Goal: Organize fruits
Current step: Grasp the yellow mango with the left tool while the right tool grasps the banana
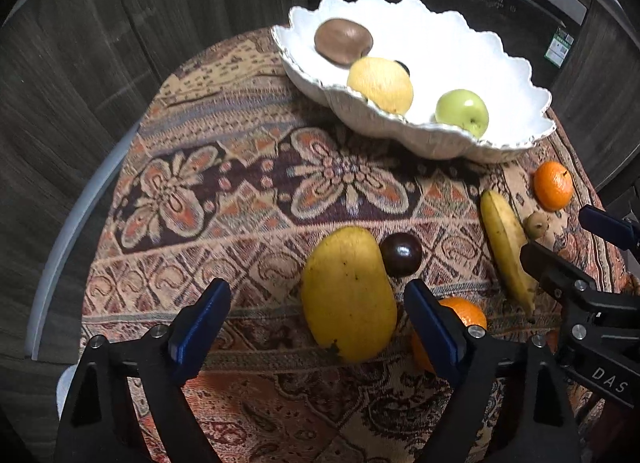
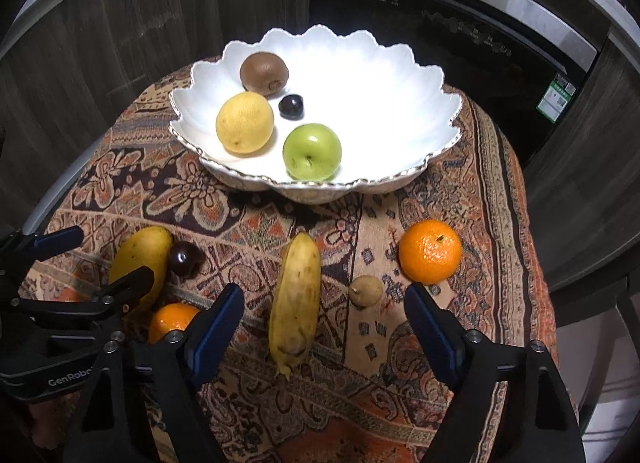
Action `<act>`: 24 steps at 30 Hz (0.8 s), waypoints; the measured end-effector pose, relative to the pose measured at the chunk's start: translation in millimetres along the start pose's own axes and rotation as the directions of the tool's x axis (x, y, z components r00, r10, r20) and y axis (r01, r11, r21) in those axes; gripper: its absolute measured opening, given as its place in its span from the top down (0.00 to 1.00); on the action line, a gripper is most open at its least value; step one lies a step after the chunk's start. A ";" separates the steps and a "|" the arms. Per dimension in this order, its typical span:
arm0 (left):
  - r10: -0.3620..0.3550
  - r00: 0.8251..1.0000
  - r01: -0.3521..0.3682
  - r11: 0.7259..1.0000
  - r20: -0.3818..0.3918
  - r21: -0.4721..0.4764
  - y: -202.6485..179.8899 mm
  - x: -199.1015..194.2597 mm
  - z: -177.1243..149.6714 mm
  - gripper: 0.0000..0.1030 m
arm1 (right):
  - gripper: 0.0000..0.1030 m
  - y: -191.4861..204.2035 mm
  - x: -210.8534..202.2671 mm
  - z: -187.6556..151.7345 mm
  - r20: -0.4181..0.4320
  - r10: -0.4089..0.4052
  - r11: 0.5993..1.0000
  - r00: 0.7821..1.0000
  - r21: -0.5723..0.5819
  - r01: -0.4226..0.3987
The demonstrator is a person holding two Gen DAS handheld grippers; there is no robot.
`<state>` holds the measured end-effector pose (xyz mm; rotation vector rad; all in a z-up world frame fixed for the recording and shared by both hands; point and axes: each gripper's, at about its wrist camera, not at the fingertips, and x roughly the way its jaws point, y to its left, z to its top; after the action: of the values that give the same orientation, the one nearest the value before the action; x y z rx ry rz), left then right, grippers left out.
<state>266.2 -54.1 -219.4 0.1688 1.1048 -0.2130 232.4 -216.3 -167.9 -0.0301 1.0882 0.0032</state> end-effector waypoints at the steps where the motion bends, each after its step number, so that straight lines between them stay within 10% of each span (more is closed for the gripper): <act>1: -0.003 1.000 0.003 1.000 -0.010 -0.001 -0.6 3.2 -0.8 0.18 | 0.23 0.5 1.2 -0.3 -0.004 0.000 1.000 1.000 -0.001 0.000; 24: -0.067 0.996 0.065 0.997 -0.061 -0.032 4.5 29.9 4.4 0.35 | 0.38 14.2 45.1 4.9 -0.119 0.079 0.997 0.990 0.022 -0.077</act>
<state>284.1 -53.4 -244.2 0.1125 1.1755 -0.2511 257.4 -202.5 -205.8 0.0279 1.2088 0.0631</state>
